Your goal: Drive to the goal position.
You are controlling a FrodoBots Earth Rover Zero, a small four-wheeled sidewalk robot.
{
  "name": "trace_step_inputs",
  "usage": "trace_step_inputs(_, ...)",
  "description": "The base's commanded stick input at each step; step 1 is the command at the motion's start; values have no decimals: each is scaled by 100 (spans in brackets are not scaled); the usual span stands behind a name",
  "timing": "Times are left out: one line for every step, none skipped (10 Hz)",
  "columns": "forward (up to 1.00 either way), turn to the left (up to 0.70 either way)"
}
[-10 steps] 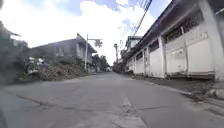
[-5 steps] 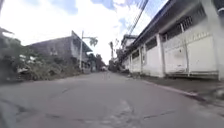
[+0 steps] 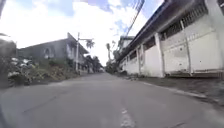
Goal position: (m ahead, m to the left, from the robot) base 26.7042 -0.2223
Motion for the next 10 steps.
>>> trace_step_inputs(70,0)
trace_step_inputs(70,0)
trace_step_inputs(70,0)
trace_step_inputs(70,0)
trace_step_inputs(70,0)
trace_step_inputs(70,0)
trace_step_inputs(70,0)
trace_step_inputs(70,0)
trace_step_inputs(70,-6)
trace_step_inputs(70,-27)
